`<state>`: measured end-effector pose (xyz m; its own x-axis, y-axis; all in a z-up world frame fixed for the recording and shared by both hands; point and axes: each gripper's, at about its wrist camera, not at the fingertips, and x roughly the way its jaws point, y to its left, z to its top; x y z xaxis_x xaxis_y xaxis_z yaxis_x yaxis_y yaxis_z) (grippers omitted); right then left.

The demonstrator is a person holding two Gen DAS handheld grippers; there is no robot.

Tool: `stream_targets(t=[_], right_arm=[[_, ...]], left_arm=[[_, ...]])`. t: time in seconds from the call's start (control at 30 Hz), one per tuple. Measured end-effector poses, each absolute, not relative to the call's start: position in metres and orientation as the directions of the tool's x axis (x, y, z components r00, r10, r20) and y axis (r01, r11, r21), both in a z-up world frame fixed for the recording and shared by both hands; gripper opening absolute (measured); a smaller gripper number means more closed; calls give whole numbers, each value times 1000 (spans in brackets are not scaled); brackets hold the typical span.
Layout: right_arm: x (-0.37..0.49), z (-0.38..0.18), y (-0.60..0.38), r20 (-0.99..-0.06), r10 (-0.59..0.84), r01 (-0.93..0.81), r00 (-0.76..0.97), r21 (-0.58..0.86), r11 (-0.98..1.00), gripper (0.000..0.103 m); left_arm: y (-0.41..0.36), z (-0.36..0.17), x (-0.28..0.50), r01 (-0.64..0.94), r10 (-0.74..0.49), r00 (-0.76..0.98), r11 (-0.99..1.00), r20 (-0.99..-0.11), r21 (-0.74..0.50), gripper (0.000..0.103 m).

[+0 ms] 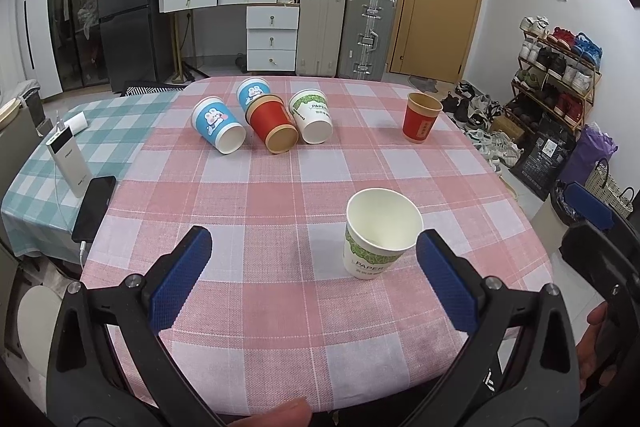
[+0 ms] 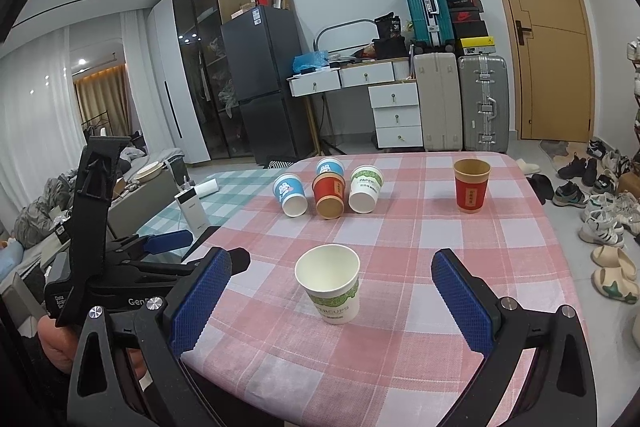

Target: Flip cup upright

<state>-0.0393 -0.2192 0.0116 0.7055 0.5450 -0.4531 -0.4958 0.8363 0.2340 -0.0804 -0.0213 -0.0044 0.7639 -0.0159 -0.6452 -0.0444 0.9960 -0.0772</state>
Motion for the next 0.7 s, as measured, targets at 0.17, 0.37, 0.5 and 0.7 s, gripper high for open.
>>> stream_targets(t=[0.17, 0.37, 0.5, 0.7], right_arm=[[-38, 10, -223, -447, 546, -484, 709, 254, 837, 102], [-39, 8, -221, -446, 548, -482, 707, 263, 836, 102], [-38, 8, -222, -440, 555, -481, 706, 276, 832, 102], [-39, 9, -222, -445, 561, -486, 698, 281, 828, 102]], left_arm=[[-20, -7, -80, -50, -17, 764, 995, -645, -85, 102], [-17, -9, -78, -60, -17, 767, 993, -642, -98, 102], [-15, -10, -78, -60, -17, 768, 993, -641, -99, 102], [-15, -10, -77, -59, -19, 766, 993, -643, -100, 102]])
